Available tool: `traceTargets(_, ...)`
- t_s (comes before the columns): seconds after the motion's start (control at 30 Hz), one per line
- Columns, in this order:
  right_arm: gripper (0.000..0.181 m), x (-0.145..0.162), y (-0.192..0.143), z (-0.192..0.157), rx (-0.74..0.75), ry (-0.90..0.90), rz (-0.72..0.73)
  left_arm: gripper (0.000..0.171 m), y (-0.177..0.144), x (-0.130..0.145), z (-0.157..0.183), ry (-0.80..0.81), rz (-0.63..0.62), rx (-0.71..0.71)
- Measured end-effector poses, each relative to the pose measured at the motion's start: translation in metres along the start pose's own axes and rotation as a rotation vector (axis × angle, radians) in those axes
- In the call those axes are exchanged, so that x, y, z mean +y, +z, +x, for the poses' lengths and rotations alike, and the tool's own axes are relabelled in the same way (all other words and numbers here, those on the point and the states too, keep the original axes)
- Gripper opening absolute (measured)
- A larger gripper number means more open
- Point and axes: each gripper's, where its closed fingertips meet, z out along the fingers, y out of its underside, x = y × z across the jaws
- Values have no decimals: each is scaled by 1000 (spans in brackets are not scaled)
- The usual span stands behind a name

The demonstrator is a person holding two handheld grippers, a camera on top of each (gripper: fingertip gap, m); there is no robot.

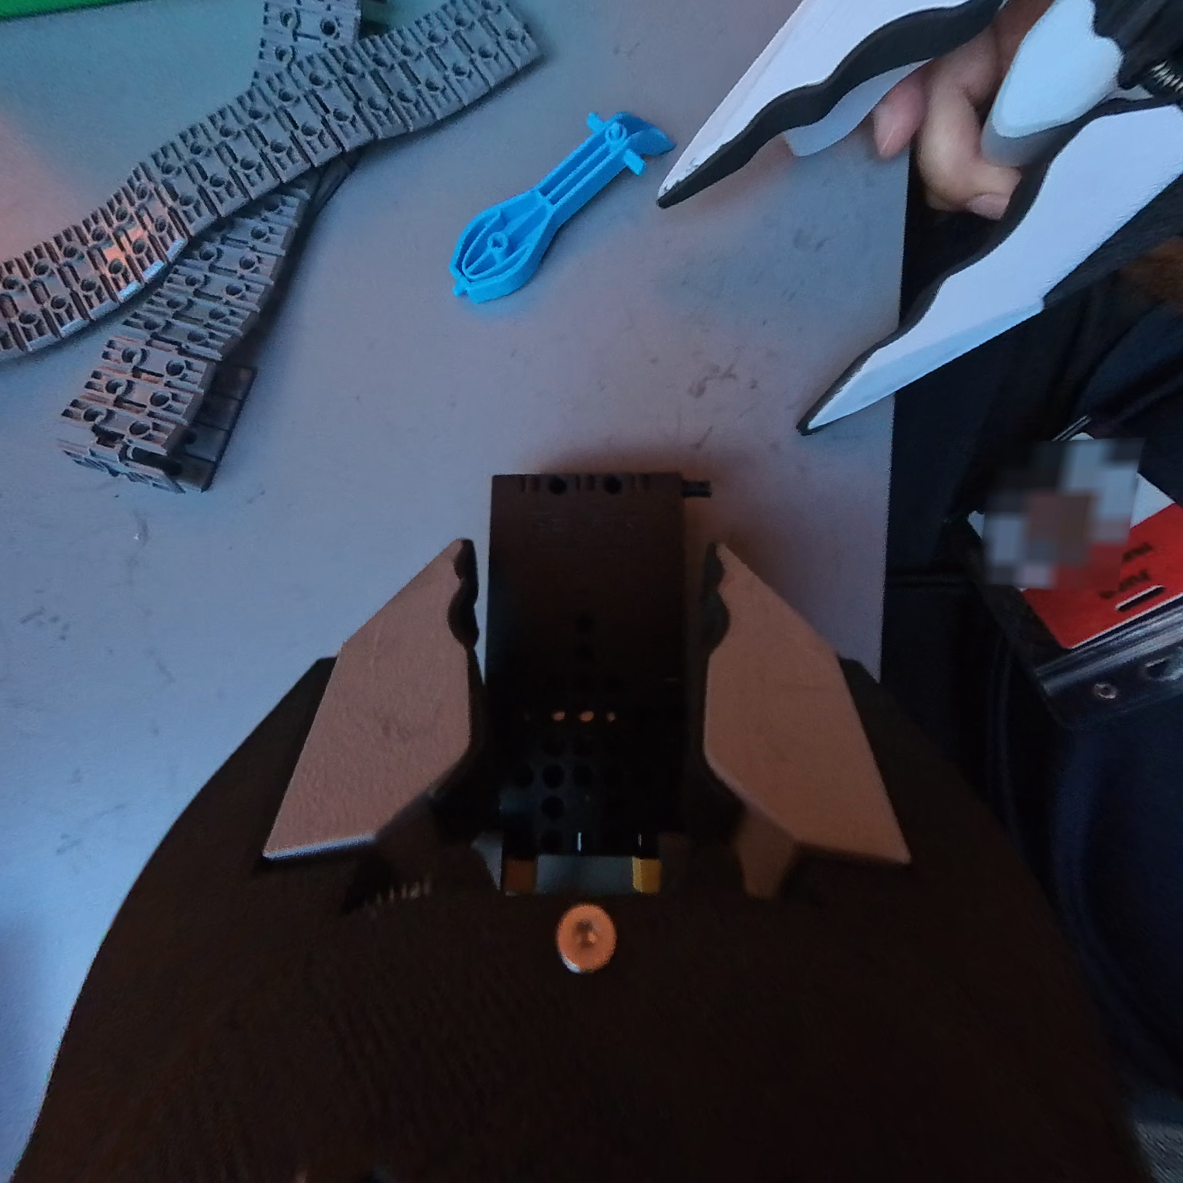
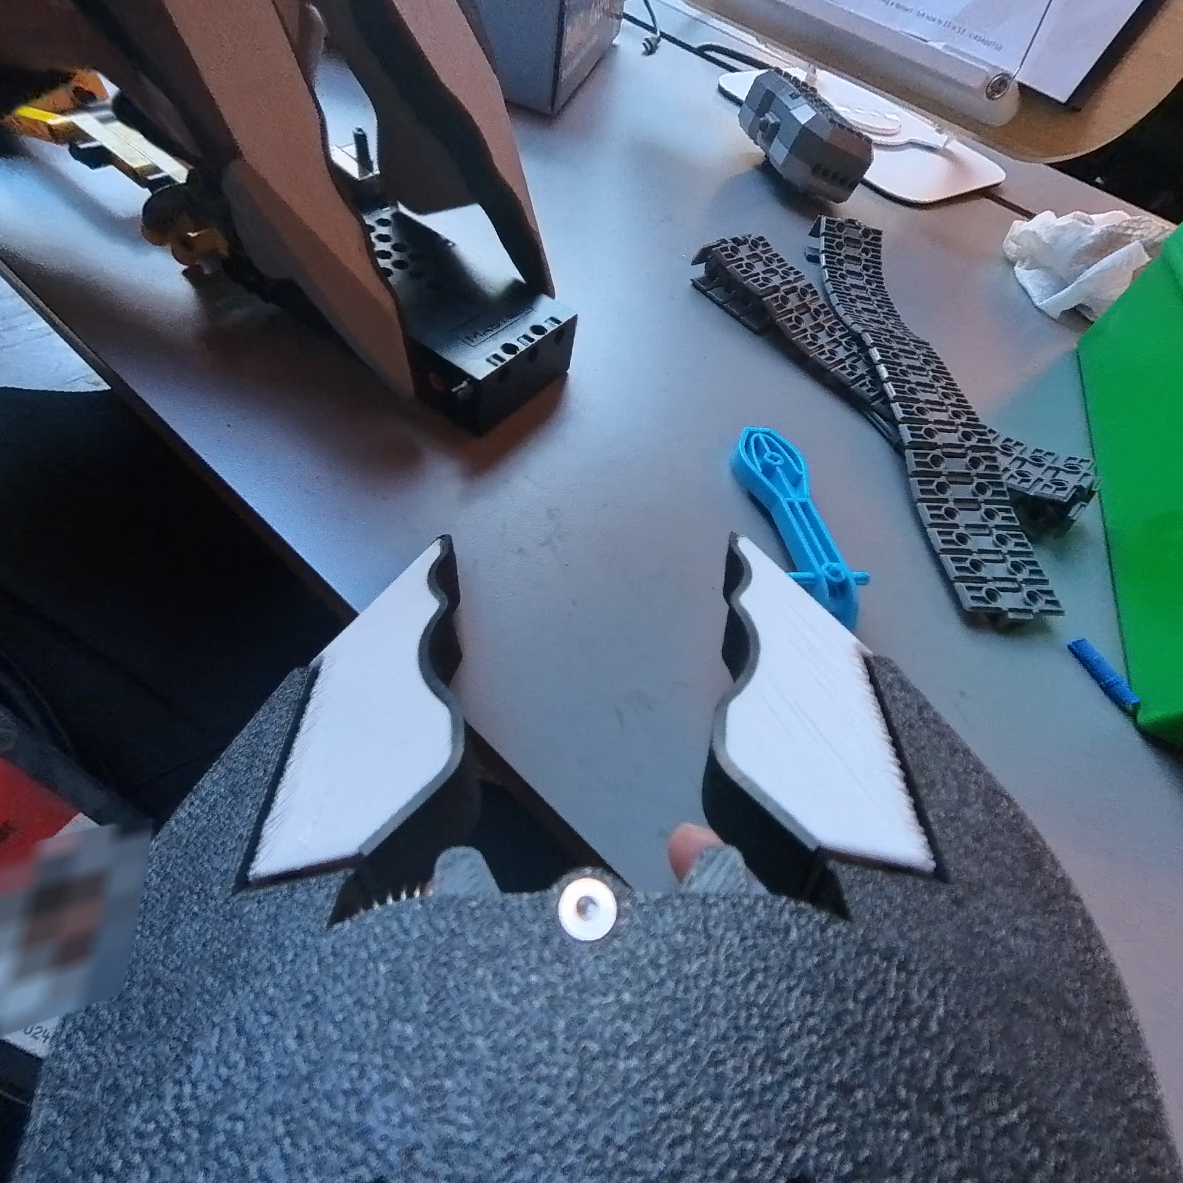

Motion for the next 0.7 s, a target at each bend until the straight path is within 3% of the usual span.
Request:
traceTargets(0.5, 80, -1, 0, 1, 7, -5, 13, 69, -8, 3, 1, -40, -13, 53)
traceTargets(0.7, 80, -3, -1, 1, 0, 32, 24, 72, -2, 18, 1, -18, -104, 39)
